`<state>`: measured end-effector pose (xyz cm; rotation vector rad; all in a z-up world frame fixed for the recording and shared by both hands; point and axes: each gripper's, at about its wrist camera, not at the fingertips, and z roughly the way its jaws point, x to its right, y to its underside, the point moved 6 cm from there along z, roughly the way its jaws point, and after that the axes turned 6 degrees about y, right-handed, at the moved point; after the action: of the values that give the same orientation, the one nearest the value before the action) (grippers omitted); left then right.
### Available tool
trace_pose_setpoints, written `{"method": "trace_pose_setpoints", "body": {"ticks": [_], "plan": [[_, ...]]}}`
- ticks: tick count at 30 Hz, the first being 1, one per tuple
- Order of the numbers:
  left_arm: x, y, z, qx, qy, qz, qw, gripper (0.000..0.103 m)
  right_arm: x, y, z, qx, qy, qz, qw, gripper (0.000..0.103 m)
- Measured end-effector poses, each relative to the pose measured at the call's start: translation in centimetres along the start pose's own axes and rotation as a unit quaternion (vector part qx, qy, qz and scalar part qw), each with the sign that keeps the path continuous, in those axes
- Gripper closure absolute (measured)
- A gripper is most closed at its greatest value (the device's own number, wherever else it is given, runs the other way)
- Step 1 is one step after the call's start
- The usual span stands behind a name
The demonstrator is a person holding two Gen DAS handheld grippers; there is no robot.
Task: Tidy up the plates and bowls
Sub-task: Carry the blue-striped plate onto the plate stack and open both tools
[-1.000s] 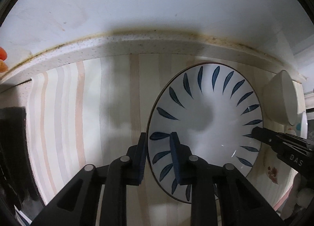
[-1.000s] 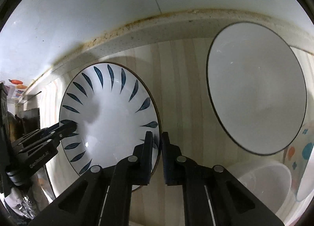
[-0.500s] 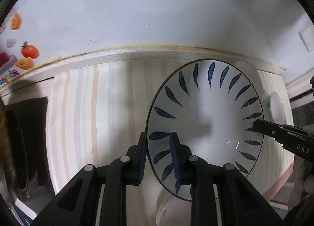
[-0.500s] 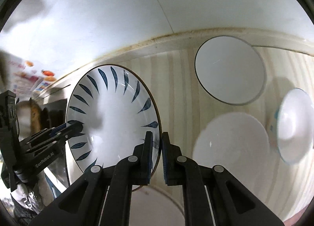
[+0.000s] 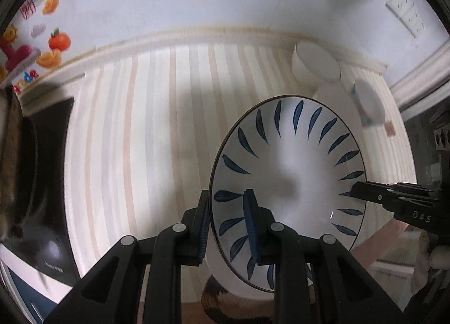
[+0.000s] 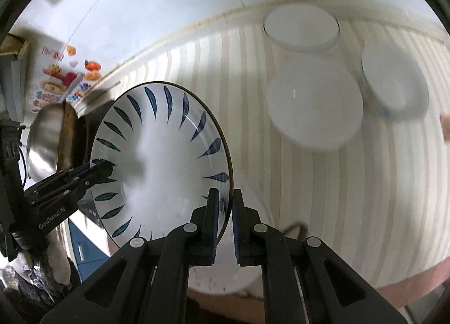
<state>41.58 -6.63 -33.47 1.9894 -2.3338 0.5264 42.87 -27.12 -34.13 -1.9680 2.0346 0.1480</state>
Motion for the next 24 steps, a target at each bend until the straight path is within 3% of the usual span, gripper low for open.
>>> {"method": "trace_pose_setpoints", "body": {"ticks": [11, 24], "plan": [[0.3, 4.9, 4.8, -0.059, -0.018, -0.002, 0.9981, 0.082, 2.7, 5.9, 4.7, -0.049, -0.005, 0.024, 0.998, 0.093], [0.6, 5.3, 6.7, -0.075, -0.038, 0.001, 0.9965, 0.082, 2.7, 6.6, 7.7, -0.065, 0.0, 0.027, 0.998, 0.093]]}}
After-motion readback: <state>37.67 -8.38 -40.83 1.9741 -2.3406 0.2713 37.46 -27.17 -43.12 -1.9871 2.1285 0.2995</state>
